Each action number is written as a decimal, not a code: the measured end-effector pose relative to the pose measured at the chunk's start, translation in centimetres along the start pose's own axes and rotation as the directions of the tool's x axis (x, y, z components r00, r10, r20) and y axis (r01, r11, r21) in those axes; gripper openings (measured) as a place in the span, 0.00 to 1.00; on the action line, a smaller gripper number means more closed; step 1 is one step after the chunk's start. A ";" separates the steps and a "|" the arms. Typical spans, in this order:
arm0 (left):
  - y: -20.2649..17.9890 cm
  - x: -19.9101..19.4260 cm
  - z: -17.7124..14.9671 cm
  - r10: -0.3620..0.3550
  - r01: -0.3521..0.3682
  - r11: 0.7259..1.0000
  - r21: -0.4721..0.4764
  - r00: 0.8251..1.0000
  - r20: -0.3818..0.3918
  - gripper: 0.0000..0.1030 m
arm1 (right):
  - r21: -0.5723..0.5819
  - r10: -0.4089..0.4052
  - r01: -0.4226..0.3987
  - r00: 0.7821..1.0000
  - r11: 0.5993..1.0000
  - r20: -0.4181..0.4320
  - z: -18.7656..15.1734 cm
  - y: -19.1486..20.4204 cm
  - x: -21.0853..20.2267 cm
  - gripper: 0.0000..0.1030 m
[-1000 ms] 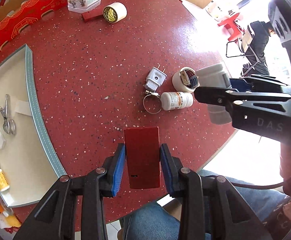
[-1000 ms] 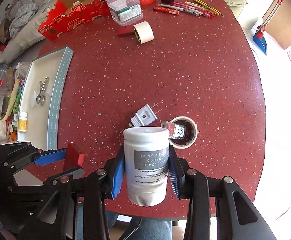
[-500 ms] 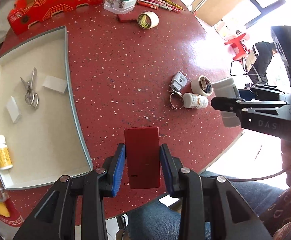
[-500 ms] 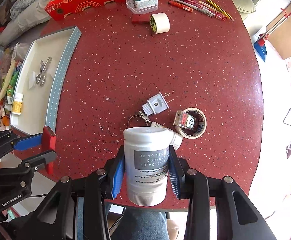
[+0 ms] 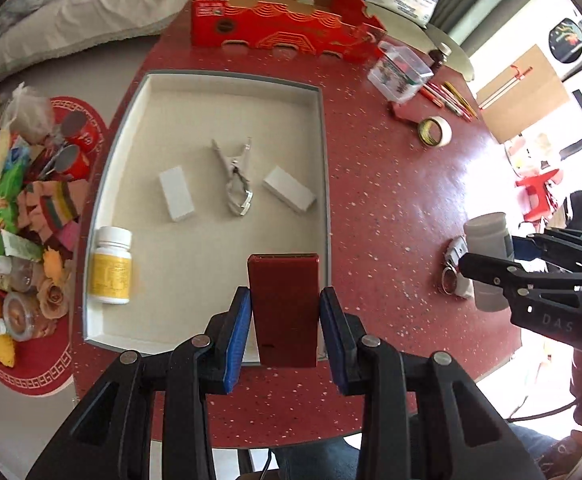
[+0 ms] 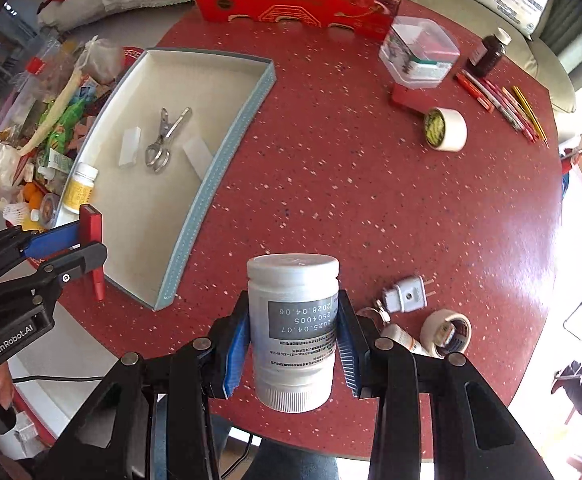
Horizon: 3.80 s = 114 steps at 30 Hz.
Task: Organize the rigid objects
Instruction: 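Carry the red block and white jar with both grippers over the tray, then open both grippers to drop the red block and white jar into the tray, then move the left gripper to the white plug while the right moves to the tape roll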
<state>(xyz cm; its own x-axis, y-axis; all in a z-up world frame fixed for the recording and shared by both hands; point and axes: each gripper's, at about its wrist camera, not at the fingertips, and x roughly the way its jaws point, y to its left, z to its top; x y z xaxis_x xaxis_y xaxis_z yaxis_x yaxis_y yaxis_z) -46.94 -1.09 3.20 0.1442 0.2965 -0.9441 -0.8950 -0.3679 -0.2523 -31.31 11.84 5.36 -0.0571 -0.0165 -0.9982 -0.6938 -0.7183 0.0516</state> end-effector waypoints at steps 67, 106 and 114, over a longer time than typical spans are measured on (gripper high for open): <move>7.6 5.9 10.4 0.216 -0.220 0.958 -0.181 0.975 -0.040 1.00 | 0.004 0.061 -0.061 0.998 0.998 -0.019 14.8 2.5 6.2 0.91; -17.0 10.7 1.9 0.115 -0.017 0.937 0.350 0.958 -0.261 1.00 | 0.578 0.107 -0.028 0.989 0.816 -0.102 -14.8 -17.7 2.7 0.92; -24.8 15.7 3.8 0.169 -0.007 0.843 0.538 0.953 -0.251 1.00 | 0.634 0.120 -0.026 0.987 0.773 -0.107 -18.7 -19.8 2.4 0.92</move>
<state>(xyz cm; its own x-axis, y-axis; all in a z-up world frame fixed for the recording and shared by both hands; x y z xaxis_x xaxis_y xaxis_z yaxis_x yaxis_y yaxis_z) -24.08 16.00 -4.55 0.0927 -0.0010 -0.9957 -0.9826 0.1617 -0.0916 -4.30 13.03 1.37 -0.0631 -0.1769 -0.9822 -0.9899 -0.1138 0.0841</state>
